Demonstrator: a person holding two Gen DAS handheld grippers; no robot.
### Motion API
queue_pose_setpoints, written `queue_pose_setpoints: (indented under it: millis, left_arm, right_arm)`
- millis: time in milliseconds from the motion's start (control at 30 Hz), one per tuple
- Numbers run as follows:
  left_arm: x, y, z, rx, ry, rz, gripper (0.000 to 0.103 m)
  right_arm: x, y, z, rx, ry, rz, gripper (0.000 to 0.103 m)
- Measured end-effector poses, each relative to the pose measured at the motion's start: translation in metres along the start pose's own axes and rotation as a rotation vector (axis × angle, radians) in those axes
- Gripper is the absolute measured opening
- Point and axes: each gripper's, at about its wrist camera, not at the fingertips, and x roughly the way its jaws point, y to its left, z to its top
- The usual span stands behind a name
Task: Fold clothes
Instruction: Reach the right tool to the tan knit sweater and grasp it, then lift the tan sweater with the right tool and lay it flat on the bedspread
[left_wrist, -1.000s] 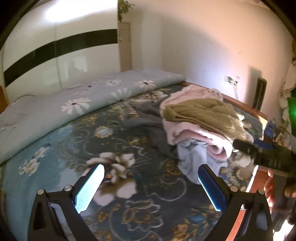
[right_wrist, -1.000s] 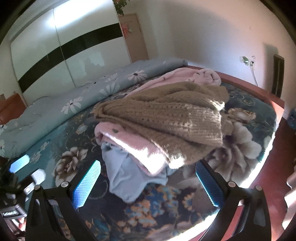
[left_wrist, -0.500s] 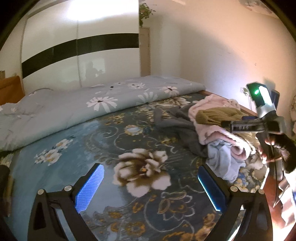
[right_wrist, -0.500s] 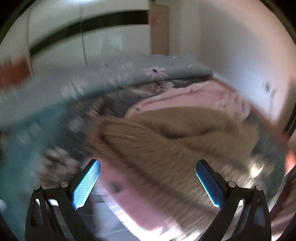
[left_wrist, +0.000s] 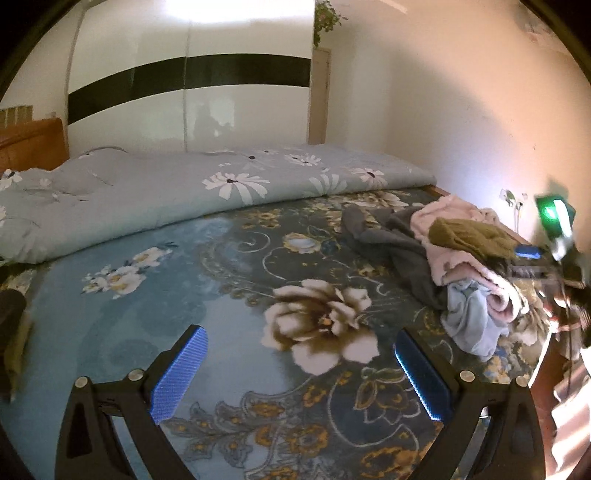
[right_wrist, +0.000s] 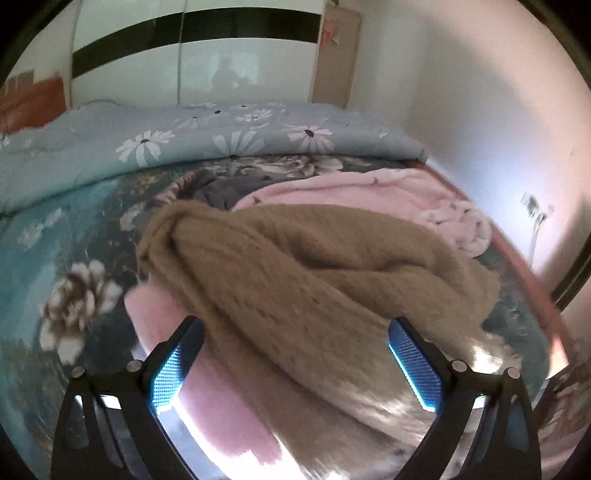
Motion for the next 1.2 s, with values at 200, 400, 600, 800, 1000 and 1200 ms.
queue_pose_setpoints:
  millis: [200, 400, 600, 800, 1000, 1200]
  left_arm:
    - [0.005, -0.001, -0.003, -0.006, 0.019, -0.021, 0.103]
    - [0.002, -0.001, -0.006, 0.008, 0.019, -0.013, 0.103]
    - [0.004, -0.002, -0.006, 0.002, 0.026, -0.022, 0.103]
    - [0.009, -0.005, -0.008, 0.004, 0.051, -0.030, 0.103]
    - [0.008, 0.000, -0.007, -0.010, 0.052, -0.013, 0.103]
    - [0.009, 0.012, -0.008, -0.030, 0.060, 0.012, 0.103]
  right_arm:
    - [-0.003, -0.019, -0.018, 0.030, 0.028, -0.021, 0.100]
    - [-0.022, -0.031, -0.020, 0.086, -0.053, -0.035, 0.100]
    - [-0.004, -0.023, -0.024, 0.044, 0.002, -0.082, 0.096]
    - [0.016, -0.007, -0.014, 0.003, 0.021, -0.106, 0.090]
    - [0.026, -0.002, 0.012, 0.034, -0.027, -0.149, 0.075]
    - [0.023, -0.004, 0.026, 0.114, -0.065, -0.104, 0.029]
